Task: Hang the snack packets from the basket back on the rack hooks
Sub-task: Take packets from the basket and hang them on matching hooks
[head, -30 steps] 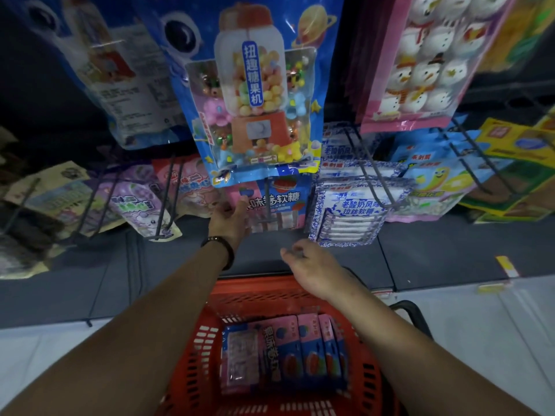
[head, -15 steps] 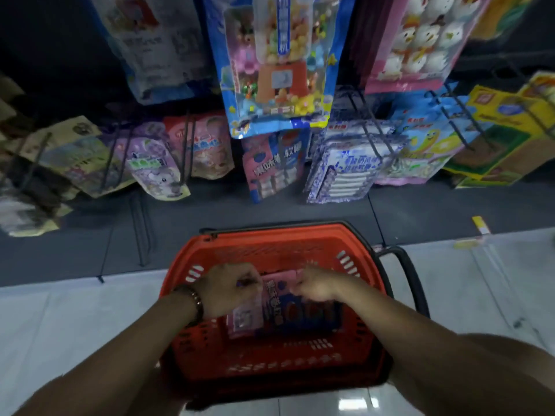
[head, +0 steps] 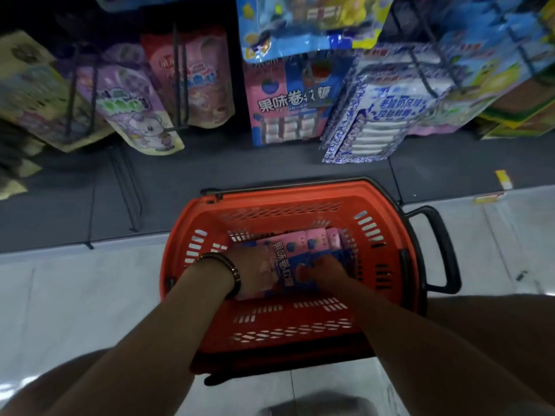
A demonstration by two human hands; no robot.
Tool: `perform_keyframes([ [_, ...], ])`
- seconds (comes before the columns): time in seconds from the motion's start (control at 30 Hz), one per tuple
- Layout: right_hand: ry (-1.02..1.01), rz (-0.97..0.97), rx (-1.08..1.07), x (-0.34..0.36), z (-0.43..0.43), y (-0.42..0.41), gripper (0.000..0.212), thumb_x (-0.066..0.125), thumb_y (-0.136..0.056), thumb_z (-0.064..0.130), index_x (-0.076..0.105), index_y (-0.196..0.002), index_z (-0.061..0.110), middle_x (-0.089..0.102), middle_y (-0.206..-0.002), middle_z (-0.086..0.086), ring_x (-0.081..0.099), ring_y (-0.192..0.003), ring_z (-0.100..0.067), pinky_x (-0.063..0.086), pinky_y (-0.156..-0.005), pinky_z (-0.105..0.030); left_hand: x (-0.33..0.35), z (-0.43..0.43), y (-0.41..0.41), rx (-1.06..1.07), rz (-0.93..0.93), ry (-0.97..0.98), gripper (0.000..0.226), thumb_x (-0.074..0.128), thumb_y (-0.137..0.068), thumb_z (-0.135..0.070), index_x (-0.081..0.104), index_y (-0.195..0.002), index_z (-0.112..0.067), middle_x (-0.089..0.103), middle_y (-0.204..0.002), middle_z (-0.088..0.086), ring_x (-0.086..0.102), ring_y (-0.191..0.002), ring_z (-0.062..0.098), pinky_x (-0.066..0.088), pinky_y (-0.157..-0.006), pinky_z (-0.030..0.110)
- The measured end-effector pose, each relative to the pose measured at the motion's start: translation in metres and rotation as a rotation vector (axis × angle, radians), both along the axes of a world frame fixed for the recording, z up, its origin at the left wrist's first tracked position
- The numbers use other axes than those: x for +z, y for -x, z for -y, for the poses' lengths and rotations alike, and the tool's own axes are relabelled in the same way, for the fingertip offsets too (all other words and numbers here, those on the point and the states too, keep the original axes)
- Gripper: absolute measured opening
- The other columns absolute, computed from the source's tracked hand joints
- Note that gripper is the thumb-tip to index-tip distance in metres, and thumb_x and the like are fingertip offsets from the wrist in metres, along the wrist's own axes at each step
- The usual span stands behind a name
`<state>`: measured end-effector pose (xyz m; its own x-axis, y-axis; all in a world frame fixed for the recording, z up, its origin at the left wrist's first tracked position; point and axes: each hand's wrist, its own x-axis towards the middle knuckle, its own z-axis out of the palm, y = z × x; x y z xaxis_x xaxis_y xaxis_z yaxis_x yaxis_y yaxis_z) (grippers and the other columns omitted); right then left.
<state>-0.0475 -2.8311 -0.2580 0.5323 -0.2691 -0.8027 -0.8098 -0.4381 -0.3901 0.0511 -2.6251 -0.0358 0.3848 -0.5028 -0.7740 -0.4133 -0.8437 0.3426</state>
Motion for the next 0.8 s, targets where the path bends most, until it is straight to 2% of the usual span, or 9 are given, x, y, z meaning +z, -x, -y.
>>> perform_keyframes([
  [0.07, -0.040, -0.022, -0.064, -0.027, -0.004, 0.002, 0.027, 0.076, -0.095, 0.020, 0.060, -0.078, 0.008, 0.058, -0.072, -0.016, 0.061, -0.070, -0.026, 0.058, -0.062, -0.031, -0.002, -0.002, -0.008, 0.023, -0.005, 0.009, 0.043, 0.048, -0.108, -0.042, 0.057, -0.143, -0.019, 0.062, -0.141, 0.005, 0.059, -0.127, 0.025, 0.041, -0.092, 0.024],
  [0.13, -0.079, -0.034, -0.164, -0.013, -0.016, 0.000, 0.023, 0.077, -0.092, 0.019, 0.068, -0.099, 0.000, 0.071, -0.093, -0.022, 0.072, -0.091, -0.034, 0.063, -0.075, -0.040, -0.003, -0.002, -0.015, 0.049, 0.007, 0.015, 0.041, 0.050, -0.108, -0.043, 0.059, -0.140, -0.020, 0.063, -0.139, 0.006, 0.060, -0.125, 0.026, 0.038, -0.085, 0.022],
  [0.27, -0.106, -0.118, -0.202, -0.002, -0.032, -0.008, 0.038, 0.075, -0.092, 0.005, 0.063, -0.126, -0.008, 0.070, -0.121, -0.021, 0.069, -0.112, -0.035, 0.059, -0.084, -0.045, -0.002, -0.003, -0.023, 0.068, -0.002, 0.005, 0.041, 0.051, -0.106, -0.047, 0.062, -0.134, -0.019, 0.065, -0.134, 0.008, 0.061, -0.121, 0.028, 0.046, -0.095, 0.028],
  [0.37, -0.204, -0.169, -0.238, -0.007, -0.033, -0.012, 0.047, 0.075, -0.093, 0.004, 0.059, -0.136, -0.009, 0.068, -0.110, -0.020, 0.074, -0.082, -0.023, 0.062, -0.069, -0.032, -0.006, -0.003, -0.024, 0.067, -0.012, -0.001, 0.042, 0.052, -0.105, -0.049, 0.064, -0.131, -0.017, 0.068, -0.127, 0.008, 0.064, -0.114, 0.028, 0.052, -0.098, 0.035],
  [0.4, -0.215, -0.166, -0.224, -0.006, -0.035, -0.012, 0.046, 0.075, -0.094, 0.006, 0.061, -0.136, -0.005, 0.069, -0.108, -0.020, 0.076, -0.081, -0.021, 0.064, -0.071, -0.030, -0.006, -0.002, -0.024, 0.067, -0.012, 0.004, 0.042, 0.053, -0.105, -0.048, 0.064, -0.130, -0.017, 0.068, -0.126, 0.008, 0.064, -0.113, 0.028, 0.051, -0.096, 0.035],
  [0.47, -0.186, -0.129, -0.122, 0.003, -0.039, -0.013, 0.038, 0.077, -0.090, 0.018, 0.069, -0.125, 0.005, 0.074, -0.114, -0.016, 0.076, -0.103, -0.029, 0.064, -0.090, -0.041, -0.004, -0.001, -0.025, 0.065, -0.010, 0.000, 0.039, 0.054, -0.106, -0.045, 0.063, -0.130, -0.015, 0.067, -0.127, 0.008, 0.063, -0.115, 0.028, 0.047, -0.088, 0.029],
  [0.53, -0.143, -0.060, 0.056, 0.021, -0.037, -0.018, 0.025, 0.071, -0.096, 0.021, 0.071, -0.115, 0.005, 0.075, -0.116, -0.017, 0.073, -0.107, -0.035, 0.061, -0.095, -0.049, 0.000, 0.000, -0.025, 0.044, -0.009, -0.019, 0.035, 0.055, -0.106, -0.041, 0.063, -0.128, -0.015, 0.067, -0.127, 0.007, 0.063, -0.116, 0.028, 0.042, -0.083, 0.026],
  [0.73, -0.157, 0.141, 0.460, 0.114, -0.006, -0.057, 0.019, 0.063, -0.097, 0.022, 0.071, -0.113, 0.014, 0.074, -0.106, -0.005, 0.070, -0.096, -0.024, 0.057, -0.085, -0.040, 0.009, -0.012, -0.022, 0.153, 0.049, 0.056, 0.035, 0.068, -0.098, -0.036, 0.067, -0.128, -0.017, 0.071, -0.125, 0.008, 0.067, -0.114, 0.028, 0.054, -0.095, 0.036],
  [0.8, -0.113, 0.157, 0.654, 0.153, 0.011, -0.069, 0.008, 0.062, -0.101, 0.020, 0.068, -0.098, 0.018, 0.070, -0.097, 0.000, 0.062, -0.088, -0.017, 0.050, -0.078, -0.034, 0.008, -0.019, -0.018, 0.231, 0.099, 0.113, 0.068, 0.078, -0.089, -0.039, 0.049, -0.148, -0.023, 0.064, -0.141, 0.005, 0.063, -0.124, 0.026, 0.051, -0.103, 0.036],
])
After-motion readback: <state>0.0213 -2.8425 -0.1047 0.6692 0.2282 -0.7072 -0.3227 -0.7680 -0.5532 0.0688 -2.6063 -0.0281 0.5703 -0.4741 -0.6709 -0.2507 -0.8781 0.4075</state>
